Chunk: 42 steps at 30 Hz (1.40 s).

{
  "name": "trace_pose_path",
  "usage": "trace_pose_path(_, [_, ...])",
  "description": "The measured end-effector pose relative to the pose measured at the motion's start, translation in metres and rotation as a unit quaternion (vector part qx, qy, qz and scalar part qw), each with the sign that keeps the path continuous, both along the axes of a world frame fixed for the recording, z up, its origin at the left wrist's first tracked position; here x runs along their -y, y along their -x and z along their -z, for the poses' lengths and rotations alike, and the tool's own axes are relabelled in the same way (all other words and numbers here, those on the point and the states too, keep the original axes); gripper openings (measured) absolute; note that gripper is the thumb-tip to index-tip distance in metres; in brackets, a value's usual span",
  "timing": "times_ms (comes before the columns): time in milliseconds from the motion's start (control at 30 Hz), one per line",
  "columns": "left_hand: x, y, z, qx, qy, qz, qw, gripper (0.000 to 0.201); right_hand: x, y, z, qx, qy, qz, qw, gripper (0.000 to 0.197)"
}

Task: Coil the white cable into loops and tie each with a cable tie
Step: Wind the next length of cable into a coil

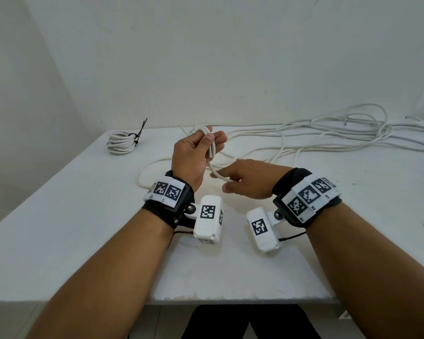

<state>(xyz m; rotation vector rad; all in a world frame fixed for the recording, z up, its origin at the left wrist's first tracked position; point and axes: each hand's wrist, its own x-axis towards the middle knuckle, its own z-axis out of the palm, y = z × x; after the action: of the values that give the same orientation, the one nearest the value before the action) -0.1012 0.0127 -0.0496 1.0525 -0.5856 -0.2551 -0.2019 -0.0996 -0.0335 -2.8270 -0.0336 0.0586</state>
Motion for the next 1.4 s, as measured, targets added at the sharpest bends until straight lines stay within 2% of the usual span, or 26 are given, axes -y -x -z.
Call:
trace_pose_path(67, [-0.004, -0.001, 0.000, 0.092, -0.106, -0.034, 0.989, 0.019, -0.001, 0.003, -0.001, 0.019, -0.007, -0.015, 1.000, 0.033])
trace_pose_path(100, [-0.007, -0.001, 0.000, 0.152, -0.177, -0.044, 0.971, 0.020, 0.000, 0.003, 0.000, 0.045, -0.027, -0.015, 0.999, 0.026])
trace_pose_path(167, [-0.012, -0.003, 0.001, 0.267, -0.314, -0.035, 0.911, 0.022, 0.005, 0.003, 0.001, 0.118, -0.088, 0.001, 0.989, 0.011])
trace_pose_path(200, [-0.013, -0.004, 0.001, 0.301, -0.366, -0.014, 0.880, 0.024, 0.008, 0.003, 0.001, 0.149, -0.123, 0.014, 0.981, 0.006])
trace_pose_path(233, [-0.015, -0.003, 0.000, 0.310, -0.400, 0.015, 0.862, 0.024, 0.011, 0.004, 0.000, 0.170, -0.154, 0.022, 0.973, 0.003])
trace_pose_path(267, [-0.015, -0.002, -0.002, 0.292, -0.413, 0.048, 0.861, 0.025, 0.014, 0.006, -0.001, 0.183, -0.181, 0.021, 0.966, 0.003])
trace_pose_path(367, [-0.015, 0.005, -0.008, 0.176, -0.365, 0.132, 0.904, 0.029, 0.018, 0.009, -0.003, 0.220, -0.233, 0.016, 0.947, 0.006])
trace_pose_path(433, [-0.014, 0.007, -0.011, 0.131, -0.338, 0.161, 0.918, 0.032, 0.019, 0.009, -0.004, 0.251, -0.240, 0.024, 0.937, 0.008])
trace_pose_path(667, [-0.018, 0.010, -0.013, 0.094, -0.244, 0.226, 0.938, 0.037, 0.019, 0.010, -0.006, 0.298, -0.284, -0.004, 0.911, 0.011])
trace_pose_path(767, [-0.022, 0.008, -0.014, 0.085, -0.208, 0.240, 0.944, 0.044, 0.030, 0.008, -0.007, 0.348, -0.321, 0.028, 0.880, 0.023])
trace_pose_path(833, [-0.024, 0.008, -0.014, 0.079, -0.196, 0.251, 0.945, 0.046, 0.038, 0.010, -0.008, 0.357, -0.333, 0.037, 0.872, 0.020])
trace_pose_path(933, [-0.023, 0.012, -0.018, 0.046, -0.128, 0.266, 0.954, 0.042, 0.047, 0.012, -0.007, 0.348, -0.304, 0.064, 0.885, 0.012])
trace_pose_path(1033, [-0.022, 0.017, -0.024, 0.000, -0.018, 0.290, 0.957, 0.040, 0.049, 0.010, -0.002, 0.306, -0.253, 0.091, 0.913, 0.028])
trace_pose_path(1133, [-0.019, 0.015, -0.023, -0.004, 0.060, 0.297, 0.953, 0.040, 0.040, 0.006, 0.002, 0.242, -0.230, 0.092, 0.938, 0.035])
trace_pose_path(1267, [-0.015, 0.010, -0.020, -0.044, 0.078, 0.228, 0.970, 0.034, 0.021, 0.000, 0.001, 0.145, -0.196, 0.089, 0.966, 0.054])
trace_pose_path(1400, [-0.005, 0.006, -0.010, -0.069, 0.062, 0.133, 0.987, 0.027, 0.011, -0.004, 0.002, 0.045, -0.104, 0.052, 0.992, 0.036])
